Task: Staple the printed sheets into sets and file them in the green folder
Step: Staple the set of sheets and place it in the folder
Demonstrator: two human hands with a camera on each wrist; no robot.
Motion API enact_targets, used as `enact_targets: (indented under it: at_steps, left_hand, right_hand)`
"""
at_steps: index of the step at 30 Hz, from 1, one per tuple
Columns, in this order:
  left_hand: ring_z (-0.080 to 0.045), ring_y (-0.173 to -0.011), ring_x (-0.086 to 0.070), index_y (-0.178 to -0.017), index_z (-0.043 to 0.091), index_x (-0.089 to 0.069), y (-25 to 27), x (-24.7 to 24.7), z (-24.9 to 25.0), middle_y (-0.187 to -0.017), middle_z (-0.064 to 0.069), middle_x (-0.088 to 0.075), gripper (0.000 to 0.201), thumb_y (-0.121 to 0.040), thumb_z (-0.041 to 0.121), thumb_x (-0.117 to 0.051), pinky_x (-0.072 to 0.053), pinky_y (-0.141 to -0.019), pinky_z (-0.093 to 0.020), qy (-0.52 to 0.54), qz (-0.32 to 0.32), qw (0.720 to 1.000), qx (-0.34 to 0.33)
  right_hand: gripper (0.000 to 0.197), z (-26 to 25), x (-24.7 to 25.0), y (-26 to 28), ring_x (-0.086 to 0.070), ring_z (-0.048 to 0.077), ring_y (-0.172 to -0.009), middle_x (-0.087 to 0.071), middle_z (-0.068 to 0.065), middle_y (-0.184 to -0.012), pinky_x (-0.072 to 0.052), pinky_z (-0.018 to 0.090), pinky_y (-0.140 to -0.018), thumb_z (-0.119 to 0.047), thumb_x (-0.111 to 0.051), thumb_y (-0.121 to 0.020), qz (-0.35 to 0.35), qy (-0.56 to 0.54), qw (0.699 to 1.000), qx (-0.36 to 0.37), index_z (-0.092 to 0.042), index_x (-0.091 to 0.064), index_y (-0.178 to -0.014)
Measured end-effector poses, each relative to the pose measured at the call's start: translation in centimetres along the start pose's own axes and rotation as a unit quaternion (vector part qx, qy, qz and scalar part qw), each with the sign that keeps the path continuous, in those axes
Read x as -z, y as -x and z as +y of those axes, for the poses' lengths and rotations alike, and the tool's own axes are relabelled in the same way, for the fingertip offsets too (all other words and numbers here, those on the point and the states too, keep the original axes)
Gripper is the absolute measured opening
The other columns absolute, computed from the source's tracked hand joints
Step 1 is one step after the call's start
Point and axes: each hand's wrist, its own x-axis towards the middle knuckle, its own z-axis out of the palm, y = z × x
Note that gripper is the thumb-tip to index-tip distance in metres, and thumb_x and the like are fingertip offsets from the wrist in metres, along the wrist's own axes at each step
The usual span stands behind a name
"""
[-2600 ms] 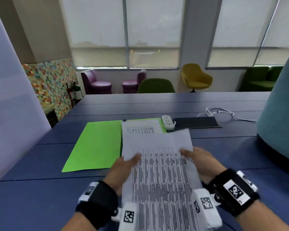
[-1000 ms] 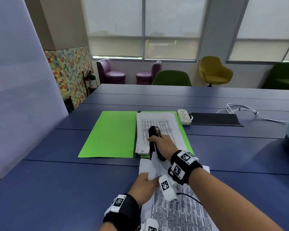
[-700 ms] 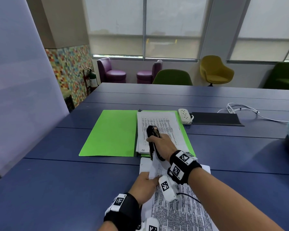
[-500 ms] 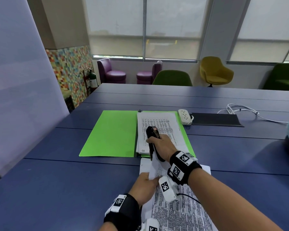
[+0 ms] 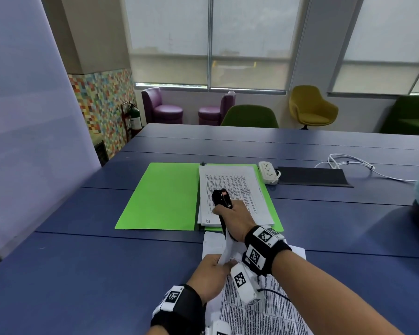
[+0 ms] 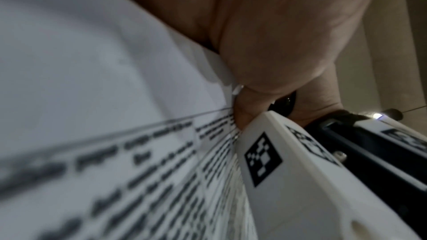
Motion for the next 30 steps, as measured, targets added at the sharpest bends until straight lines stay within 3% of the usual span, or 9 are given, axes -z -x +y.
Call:
enact_targets:
  at_steps: [6, 9, 12, 15, 19, 22, 24, 26, 30]
  left_hand:
    - [-0.013, -0.084, -0.061, -0.094, 0.004, -0.069, 0.0, 0.0, 0.1, -0.098, -0.009, -0.074, 0.025, -0.094, 0.027, -0.062, -0.045, -0.077, -0.023, 0.005, 0.029, 1.000, 0.010]
    - [-0.014, -0.082, -0.057, -0.094, 0.009, -0.068, 0.1, 0.2, 0.2, -0.090, -0.003, -0.065, 0.022, -0.095, 0.029, -0.060, -0.044, -0.069, -0.017, -0.009, 0.030, 0.999, 0.010]
    - [-0.019, -0.097, -0.066, -0.105, 0.010, -0.072, 0.1, 0.2, 0.3, -0.105, -0.005, -0.073, 0.023, -0.096, 0.027, -0.059, -0.047, -0.074, -0.015, -0.001, 0.036, 0.999, 0.023]
    - [-0.022, -0.104, -0.067, -0.104, 0.011, -0.072, 0.3, 0.2, 0.6, -0.107, -0.006, -0.074, 0.020, -0.096, 0.025, -0.060, -0.048, -0.078, -0.019, 0.015, 0.047, 0.998, 0.031]
    - [-0.019, -0.102, -0.068, -0.109, 0.009, -0.071, 0.5, 0.2, 1.1, -0.106, -0.005, -0.075, 0.024, -0.094, 0.025, -0.062, -0.050, -0.074, -0.018, 0.049, 0.062, 0.996, 0.038]
    - [-0.020, -0.105, -0.067, -0.116, 0.009, -0.068, 0.5, 1.3, 2.6, -0.109, -0.004, -0.074, 0.036, -0.088, 0.032, -0.069, -0.052, -0.094, -0.033, 0.106, 0.101, 0.989, 0.020]
    - [-0.021, -0.106, -0.066, -0.113, 0.013, -0.067, 0.6, 2.1, 5.2, -0.111, -0.003, -0.073, 0.039, -0.083, 0.037, -0.074, -0.049, -0.098, -0.040, 0.133, 0.127, 0.983, -0.011]
    - [-0.020, -0.107, -0.067, -0.107, 0.017, -0.068, 1.1, 2.7, 8.9, -0.108, 0.000, -0.074, 0.024, -0.087, 0.030, -0.069, -0.049, -0.099, -0.038, 0.136, 0.143, 0.977, -0.080]
    - [0.003, -0.086, -0.070, -0.091, 0.025, -0.071, 3.9, 2.4, 17.6, -0.084, 0.017, -0.076, 0.009, -0.090, 0.018, -0.065, -0.054, -0.081, -0.015, 0.056, 0.163, 0.949, -0.263]
  right_hand:
    - [0.008, -0.6, 3.7, -0.2, -0.062, 0.031, -0.060, -0.064, 0.019, -0.064, -0.049, 0.040, -0.061, -0.007, -0.056, -0.090, 0.075, -0.093, 0.993, -0.018, -0.004, -0.054, -0.083]
    - [0.016, 0.5, 8.1, -0.2, -0.058, 0.023, -0.057, -0.061, 0.004, -0.069, -0.047, 0.031, -0.055, -0.027, -0.059, -0.089, 0.144, 0.120, 0.982, -0.015, -0.010, -0.056, -0.089]
    - [0.040, 3.5, 13.0, 0.6, -0.060, 0.023, -0.076, -0.064, -0.001, -0.086, -0.045, 0.033, -0.068, -0.061, -0.052, -0.087, 0.111, 0.436, 0.887, -0.109, -0.023, -0.051, -0.099]
    - [0.055, 7.5, 17.0, 1.7, -0.064, 0.025, -0.088, -0.066, 0.004, -0.098, -0.048, 0.032, -0.074, -0.071, -0.053, -0.083, 0.067, 0.476, 0.854, -0.200, -0.020, -0.054, -0.104]
    - [0.046, 8.8, 18.8, 3.2, -0.064, 0.026, -0.097, -0.069, 0.008, -0.110, -0.046, 0.031, -0.077, -0.060, -0.059, -0.089, 0.114, 0.404, 0.885, -0.202, -0.015, -0.062, -0.102]
    - [0.050, 6.2, 17.4, 4.9, -0.067, 0.029, -0.096, -0.073, 0.015, -0.107, -0.050, 0.039, -0.090, -0.059, -0.064, -0.085, 0.192, 0.113, 0.971, -0.083, -0.012, -0.068, -0.099]
    - [0.060, 4.1, 15.9, 6.5, -0.064, 0.042, -0.109, -0.071, 0.021, -0.115, -0.046, 0.052, -0.105, -0.060, -0.066, -0.080, 0.082, -0.117, 0.986, -0.084, -0.011, -0.067, -0.113]
    - [0.064, 2.5, 14.4, 7.9, -0.059, 0.050, -0.115, -0.069, 0.022, -0.121, -0.033, 0.063, -0.112, -0.056, -0.075, -0.075, -0.036, -0.128, 0.989, -0.068, -0.013, -0.067, -0.121]
    - [0.054, -3.3, 13.0, 10.1, -0.073, 0.031, -0.094, -0.078, 0.011, -0.099, -0.058, 0.046, -0.091, -0.039, -0.092, -0.058, 0.019, -0.143, 0.988, 0.047, -0.004, -0.075, -0.097]
